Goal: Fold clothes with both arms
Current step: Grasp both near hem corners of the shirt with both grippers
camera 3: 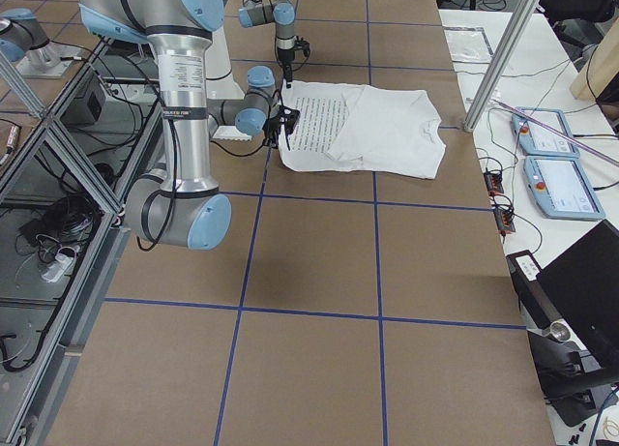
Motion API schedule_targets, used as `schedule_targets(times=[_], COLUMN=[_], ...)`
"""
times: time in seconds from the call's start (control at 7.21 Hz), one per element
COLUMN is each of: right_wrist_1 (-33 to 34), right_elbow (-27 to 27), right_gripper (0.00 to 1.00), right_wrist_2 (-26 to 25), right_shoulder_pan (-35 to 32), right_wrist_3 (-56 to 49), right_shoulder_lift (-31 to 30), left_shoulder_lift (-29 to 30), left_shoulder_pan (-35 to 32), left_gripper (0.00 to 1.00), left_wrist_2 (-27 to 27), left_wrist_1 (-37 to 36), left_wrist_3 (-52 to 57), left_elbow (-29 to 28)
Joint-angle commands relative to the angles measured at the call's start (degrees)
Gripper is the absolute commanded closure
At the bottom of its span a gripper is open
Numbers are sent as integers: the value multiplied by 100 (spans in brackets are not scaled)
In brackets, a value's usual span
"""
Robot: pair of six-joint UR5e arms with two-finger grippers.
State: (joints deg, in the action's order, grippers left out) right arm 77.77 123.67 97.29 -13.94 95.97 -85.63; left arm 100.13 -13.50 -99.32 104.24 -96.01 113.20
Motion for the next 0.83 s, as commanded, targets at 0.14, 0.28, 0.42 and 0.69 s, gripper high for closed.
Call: schedule_targets(times=[0.14, 0.28, 0.42, 0.69], right_wrist_1=[1, 10, 1, 10], right_elbow=[0, 8, 8, 8], right_gripper=[100, 100, 100, 100], right_wrist_2=[62, 132, 194, 212], right_shoulder_pan=[-47, -108, -152, -188], right_wrist_3=[-17, -17, -17, -17], right_shoulder_lift=[-24, -33, -33, -33], left_shoulder_lift=[6, 6, 32, 41], left_shoulder_pan=[84, 93, 93, 84], left_gripper=[46, 52, 58, 59], left_wrist_2=[0, 0, 0, 0], left_wrist_1=[0, 0, 0, -9], left_wrist_3=[-58, -66, -67, -58], left_elbow=[0, 9, 26, 44])
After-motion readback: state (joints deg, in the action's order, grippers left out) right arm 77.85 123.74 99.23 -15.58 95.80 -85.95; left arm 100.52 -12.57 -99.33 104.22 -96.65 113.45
